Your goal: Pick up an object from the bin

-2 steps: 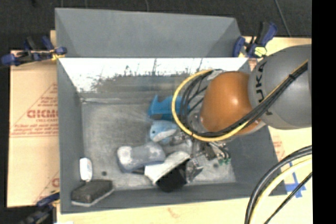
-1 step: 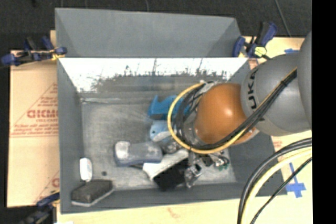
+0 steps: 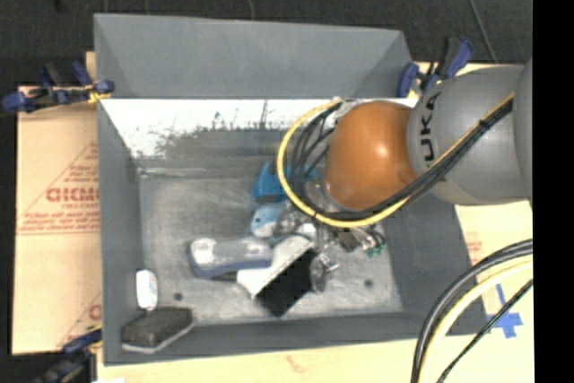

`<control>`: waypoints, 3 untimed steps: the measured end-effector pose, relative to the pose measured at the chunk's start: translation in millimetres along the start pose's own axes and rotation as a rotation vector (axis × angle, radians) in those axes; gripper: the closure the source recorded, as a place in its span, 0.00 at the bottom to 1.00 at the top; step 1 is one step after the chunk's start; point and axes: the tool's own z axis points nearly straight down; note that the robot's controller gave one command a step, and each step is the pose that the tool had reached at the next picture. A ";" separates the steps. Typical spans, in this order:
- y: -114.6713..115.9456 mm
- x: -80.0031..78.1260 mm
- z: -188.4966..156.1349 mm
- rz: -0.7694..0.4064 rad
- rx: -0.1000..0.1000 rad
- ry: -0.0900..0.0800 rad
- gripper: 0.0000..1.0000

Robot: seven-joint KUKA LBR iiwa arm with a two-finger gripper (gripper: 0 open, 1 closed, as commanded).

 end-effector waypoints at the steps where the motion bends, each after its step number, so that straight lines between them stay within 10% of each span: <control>1: 41.5 19.0 15.3 -0.277 0.002 -0.006 0.00; 2: 82.5 6.1 24.8 -0.388 0.003 -0.005 1.00; 3: 82.4 6.1 24.8 -0.388 0.003 -0.005 1.00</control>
Offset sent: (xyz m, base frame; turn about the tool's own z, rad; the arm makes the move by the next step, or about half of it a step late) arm -0.0444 0.0728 -0.0274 -0.3903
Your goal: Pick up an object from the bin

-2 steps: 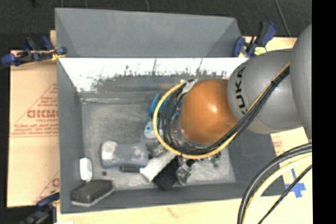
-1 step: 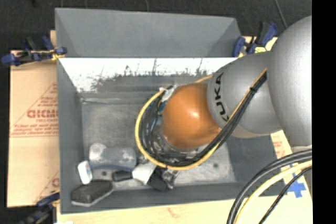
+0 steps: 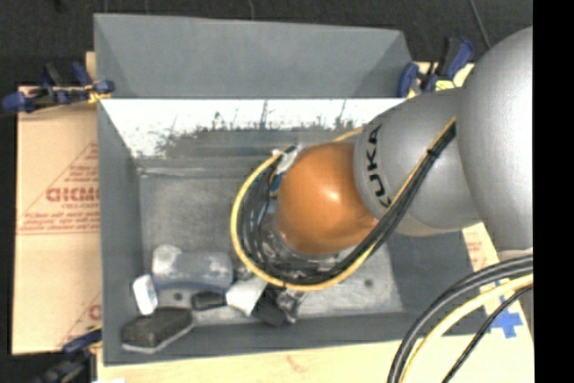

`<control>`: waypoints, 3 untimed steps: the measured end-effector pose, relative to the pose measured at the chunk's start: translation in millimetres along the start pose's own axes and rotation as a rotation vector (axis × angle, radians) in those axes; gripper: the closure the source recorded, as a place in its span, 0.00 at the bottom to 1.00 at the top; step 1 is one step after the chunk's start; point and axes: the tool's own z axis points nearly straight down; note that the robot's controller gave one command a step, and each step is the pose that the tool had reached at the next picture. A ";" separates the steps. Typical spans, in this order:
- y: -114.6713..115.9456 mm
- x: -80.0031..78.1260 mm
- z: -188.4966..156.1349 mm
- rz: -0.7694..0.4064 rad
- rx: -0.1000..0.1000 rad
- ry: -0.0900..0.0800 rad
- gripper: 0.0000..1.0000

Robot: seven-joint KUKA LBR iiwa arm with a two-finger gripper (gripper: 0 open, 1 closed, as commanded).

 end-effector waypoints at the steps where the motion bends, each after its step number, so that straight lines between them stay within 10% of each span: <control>1: -0.2 0.1 -0.7 0.000 0.000 -0.001 1.00; 3: 1.0 1.3 -17.8 0.002 -0.005 0.005 1.00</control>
Offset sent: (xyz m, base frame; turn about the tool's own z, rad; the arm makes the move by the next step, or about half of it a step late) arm -0.0002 0.0001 0.0398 0.0000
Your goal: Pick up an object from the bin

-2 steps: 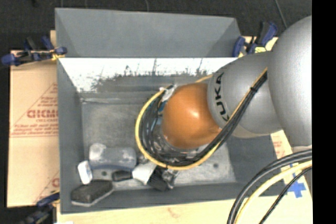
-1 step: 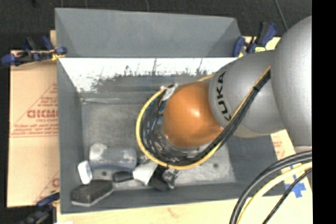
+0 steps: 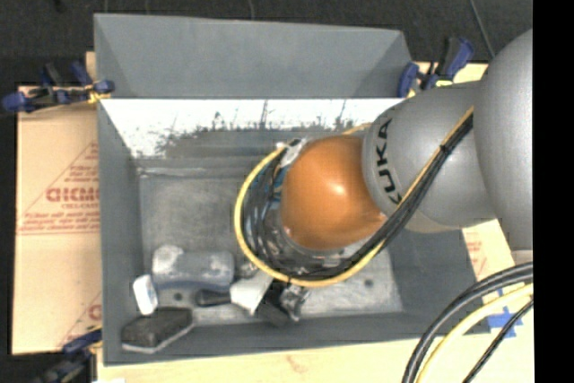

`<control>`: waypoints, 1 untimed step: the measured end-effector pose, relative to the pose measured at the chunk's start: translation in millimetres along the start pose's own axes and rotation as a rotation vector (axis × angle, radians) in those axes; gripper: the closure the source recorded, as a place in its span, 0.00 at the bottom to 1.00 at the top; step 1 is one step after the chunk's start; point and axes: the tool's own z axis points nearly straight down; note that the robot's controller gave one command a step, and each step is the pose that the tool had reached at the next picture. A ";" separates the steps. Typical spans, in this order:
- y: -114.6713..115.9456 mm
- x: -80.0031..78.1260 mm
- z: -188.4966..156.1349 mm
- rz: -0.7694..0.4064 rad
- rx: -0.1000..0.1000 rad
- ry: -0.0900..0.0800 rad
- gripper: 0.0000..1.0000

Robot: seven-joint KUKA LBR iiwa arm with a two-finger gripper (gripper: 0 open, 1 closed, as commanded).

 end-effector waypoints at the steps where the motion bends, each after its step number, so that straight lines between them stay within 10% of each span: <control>1: 1.1 0.8 -15.8 0.000 -0.004 0.004 1.00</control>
Offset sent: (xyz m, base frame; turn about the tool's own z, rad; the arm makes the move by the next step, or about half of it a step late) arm -0.0001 -0.0001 0.0028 0.0000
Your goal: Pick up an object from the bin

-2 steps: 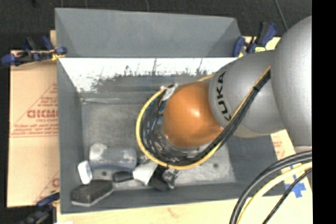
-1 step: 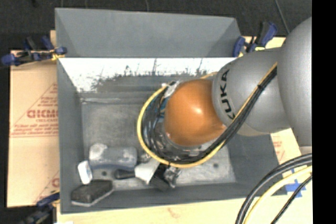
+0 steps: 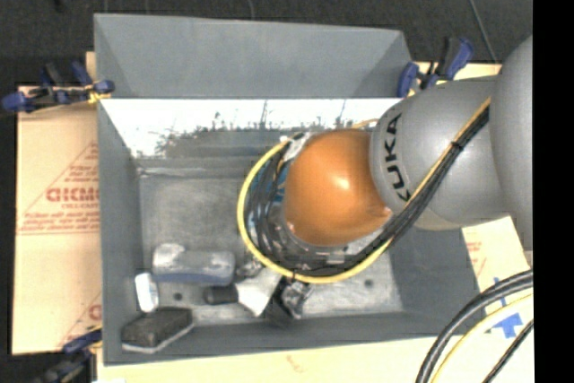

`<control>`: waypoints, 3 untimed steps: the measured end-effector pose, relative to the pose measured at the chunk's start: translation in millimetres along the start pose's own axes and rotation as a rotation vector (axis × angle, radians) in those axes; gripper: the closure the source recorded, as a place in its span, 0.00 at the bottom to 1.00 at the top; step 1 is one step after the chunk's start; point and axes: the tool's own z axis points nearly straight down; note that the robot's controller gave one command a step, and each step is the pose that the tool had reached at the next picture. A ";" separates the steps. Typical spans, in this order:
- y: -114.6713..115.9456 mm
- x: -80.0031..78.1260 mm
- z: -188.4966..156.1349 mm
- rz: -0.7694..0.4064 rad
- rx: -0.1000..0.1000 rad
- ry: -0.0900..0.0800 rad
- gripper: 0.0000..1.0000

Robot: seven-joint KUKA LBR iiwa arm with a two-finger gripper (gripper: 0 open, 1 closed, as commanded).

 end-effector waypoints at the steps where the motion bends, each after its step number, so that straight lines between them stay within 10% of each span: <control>1: -0.6 -0.4 -22.0 0.001 0.003 -0.003 1.00; 3: -0.7 -0.5 -47.4 0.003 0.004 -0.005 1.00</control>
Offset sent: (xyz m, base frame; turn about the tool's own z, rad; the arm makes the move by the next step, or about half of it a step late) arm 0.0000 0.0001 0.0564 0.0000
